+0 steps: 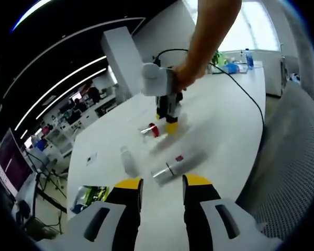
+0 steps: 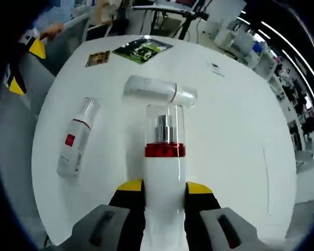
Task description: Arrange the skincare products in the storage area until every visible bottle or jar stands upright without overlapping.
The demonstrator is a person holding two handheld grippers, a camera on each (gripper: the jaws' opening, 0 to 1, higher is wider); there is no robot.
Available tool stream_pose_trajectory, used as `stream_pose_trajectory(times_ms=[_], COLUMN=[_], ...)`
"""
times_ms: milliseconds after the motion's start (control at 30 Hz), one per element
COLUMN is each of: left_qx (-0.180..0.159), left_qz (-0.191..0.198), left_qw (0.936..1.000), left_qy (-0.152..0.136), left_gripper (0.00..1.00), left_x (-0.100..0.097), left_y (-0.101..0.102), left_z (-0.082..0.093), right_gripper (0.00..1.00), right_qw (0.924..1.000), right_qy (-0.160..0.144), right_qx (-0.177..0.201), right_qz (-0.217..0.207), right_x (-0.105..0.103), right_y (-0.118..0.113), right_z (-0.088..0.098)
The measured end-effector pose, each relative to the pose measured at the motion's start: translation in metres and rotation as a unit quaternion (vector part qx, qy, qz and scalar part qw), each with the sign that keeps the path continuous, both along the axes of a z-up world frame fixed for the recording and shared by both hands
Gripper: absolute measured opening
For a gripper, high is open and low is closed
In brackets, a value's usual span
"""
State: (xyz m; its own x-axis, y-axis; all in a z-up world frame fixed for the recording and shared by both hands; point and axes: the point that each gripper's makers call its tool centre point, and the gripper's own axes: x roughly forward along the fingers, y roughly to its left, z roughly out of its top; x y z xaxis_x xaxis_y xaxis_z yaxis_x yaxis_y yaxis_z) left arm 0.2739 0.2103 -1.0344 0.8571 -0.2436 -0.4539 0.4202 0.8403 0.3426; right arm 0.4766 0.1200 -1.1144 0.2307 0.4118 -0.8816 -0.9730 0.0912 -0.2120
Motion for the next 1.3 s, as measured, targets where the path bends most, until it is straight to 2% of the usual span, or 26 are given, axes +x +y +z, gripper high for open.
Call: stream_pose_trajectory(times_ms=[133, 300, 333, 367, 433, 467, 567, 667, 733, 833, 867, 933, 1033, 1067, 1100, 1133, 1167, 1233, 1267, 1300], left_qx=[-0.003, -0.002, -0.002, -0.005, -0.008, -0.013, -0.019, -0.022, -0.023, -0.035, -0.037, -0.046, -0.049, -0.049, -0.057, -0.065, -0.083, -0.091, -0.117, -0.127], left_qz=[-0.001, -0.010, -0.009, -0.009, -0.008, -0.010, -0.012, -0.014, -0.020, -0.029, -0.030, -0.034, -0.048, -0.053, -0.056, -0.058, -0.059, -0.066, -0.070, -0.070], left_qw=[1.0000, 1.0000, 1.0000, 0.9999, 0.9999, 0.9998, 0.9994, 0.9994, 0.9993, 0.9981, 0.9979, 0.9974, 0.9972, 0.9971, 0.9966, 0.9960, 0.9946, 0.9936, 0.9899, 0.9883], left_qy=[-0.003, 0.000, -0.001, -0.004, -0.010, -0.014, -0.025, -0.021, -0.023, -0.041, -0.044, -0.044, -0.030, -0.028, -0.023, -0.020, -0.017, -0.012, -0.036, -0.046], left_gripper=[0.31, 0.31, 0.31, 0.31, 0.31, 0.32, 0.31, 0.32, 0.32, 0.29, 0.27, 0.25, 0.29, 0.29, 0.30, 0.31, 0.32, 0.31, 0.30, 0.28], left_x=[0.000, -0.002, -0.002, -0.001, -0.001, -0.001, -0.001, -0.001, -0.002, -0.003, -0.003, -0.004, -0.007, -0.008, -0.010, -0.011, -0.012, -0.012, -0.010, -0.010], left_y=[-0.001, -0.005, -0.005, -0.005, -0.004, -0.006, -0.007, -0.008, -0.011, -0.014, -0.015, -0.017, -0.023, -0.024, -0.025, -0.025, -0.026, -0.028, -0.031, -0.031], left_z=[0.002, 0.001, 0.002, 0.003, 0.006, 0.008, 0.013, 0.012, 0.013, 0.021, 0.023, 0.024, 0.019, 0.018, 0.018, 0.018, 0.019, 0.023, 0.035, 0.040], right_gripper=[0.21, 0.21, 0.21, 0.21, 0.21, 0.21, 0.21, 0.21, 0.21, 0.21, 0.21, 0.21, 0.21, 0.21, 0.21, 0.21, 0.21, 0.22, 0.22, 0.22], right_qw=[0.9947, 0.9754, 0.9679, 0.9653, 0.9425, 0.9340, 0.9231, 0.9049, 0.9007, 0.8809, 0.8756, 0.8602, 0.8499, 0.8430, 0.8288, 0.8220, 0.8174, 0.8140, 0.8103, 0.8063], right_qy=[0.009, 0.030, 0.028, 0.027, 0.051, 0.060, 0.063, 0.081, 0.083, 0.098, 0.101, 0.115, 0.121, 0.125, 0.140, 0.147, 0.149, 0.152, 0.155, 0.160], right_qx=[0.068, 0.158, 0.189, 0.198, 0.250, 0.265, 0.289, 0.327, 0.335, 0.368, 0.378, 0.408, 0.426, 0.434, 0.449, 0.457, 0.465, 0.474, 0.479, 0.485], right_qz=[-0.077, -0.151, -0.163, -0.168, -0.216, -0.233, -0.246, -0.261, -0.264, -0.281, -0.284, -0.283, -0.286, -0.293, -0.303, -0.306, -0.306, -0.300, -0.300, -0.299], right_x=[0.007, 0.004, 0.002, 0.001, -0.007, -0.013, -0.025, -0.040, -0.051, -0.065, -0.069, -0.082, -0.094, -0.096, -0.100, -0.104, -0.107, -0.115, -0.117, -0.121], right_y=[-0.005, -0.011, -0.012, -0.013, -0.020, -0.024, -0.030, -0.034, -0.037, -0.037, -0.036, -0.033, -0.031, -0.030, -0.029, -0.028, -0.028, -0.029, -0.028, -0.029], right_z=[0.019, 0.046, 0.055, 0.058, 0.068, 0.071, 0.079, 0.088, 0.093, 0.102, 0.106, 0.117, 0.125, 0.128, 0.132, 0.135, 0.138, 0.144, 0.146, 0.149])
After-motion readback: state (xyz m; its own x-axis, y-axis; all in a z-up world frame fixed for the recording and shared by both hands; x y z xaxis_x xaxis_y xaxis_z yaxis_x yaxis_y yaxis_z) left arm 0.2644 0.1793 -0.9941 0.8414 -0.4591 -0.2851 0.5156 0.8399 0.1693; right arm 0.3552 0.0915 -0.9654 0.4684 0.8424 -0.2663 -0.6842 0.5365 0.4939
